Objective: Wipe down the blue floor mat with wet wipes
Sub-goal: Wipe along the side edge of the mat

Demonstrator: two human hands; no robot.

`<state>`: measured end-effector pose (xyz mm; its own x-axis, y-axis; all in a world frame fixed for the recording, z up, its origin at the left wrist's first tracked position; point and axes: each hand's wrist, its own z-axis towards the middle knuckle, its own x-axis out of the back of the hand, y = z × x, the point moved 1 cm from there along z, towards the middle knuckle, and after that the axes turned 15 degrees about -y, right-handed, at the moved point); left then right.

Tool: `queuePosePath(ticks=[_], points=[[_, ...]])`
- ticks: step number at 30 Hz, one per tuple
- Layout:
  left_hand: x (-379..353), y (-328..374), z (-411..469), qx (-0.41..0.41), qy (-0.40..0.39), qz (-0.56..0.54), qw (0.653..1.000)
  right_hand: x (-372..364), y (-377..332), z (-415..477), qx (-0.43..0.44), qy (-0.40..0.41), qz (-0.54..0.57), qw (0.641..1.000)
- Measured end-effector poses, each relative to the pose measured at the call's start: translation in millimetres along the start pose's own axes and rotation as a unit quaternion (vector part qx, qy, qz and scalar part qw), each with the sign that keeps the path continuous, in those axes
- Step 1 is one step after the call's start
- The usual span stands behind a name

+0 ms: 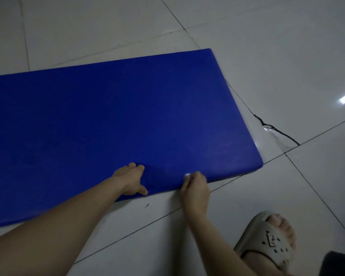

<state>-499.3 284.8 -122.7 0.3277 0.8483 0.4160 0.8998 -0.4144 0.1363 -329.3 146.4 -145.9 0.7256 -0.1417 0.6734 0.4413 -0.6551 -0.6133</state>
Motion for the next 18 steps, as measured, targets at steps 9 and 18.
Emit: queuePosePath(ticks=[9, 18], points=[[-2, 0, -2, 0.007, 0.011, -0.002, 1.000, -30, -14, -13, 0.325, -0.151, -0.259, 0.897], [0, 2, -4, 0.007, 0.001, -0.001, 1.000, 59, 48, 22, 0.047, 0.041, -0.142, 0.988]])
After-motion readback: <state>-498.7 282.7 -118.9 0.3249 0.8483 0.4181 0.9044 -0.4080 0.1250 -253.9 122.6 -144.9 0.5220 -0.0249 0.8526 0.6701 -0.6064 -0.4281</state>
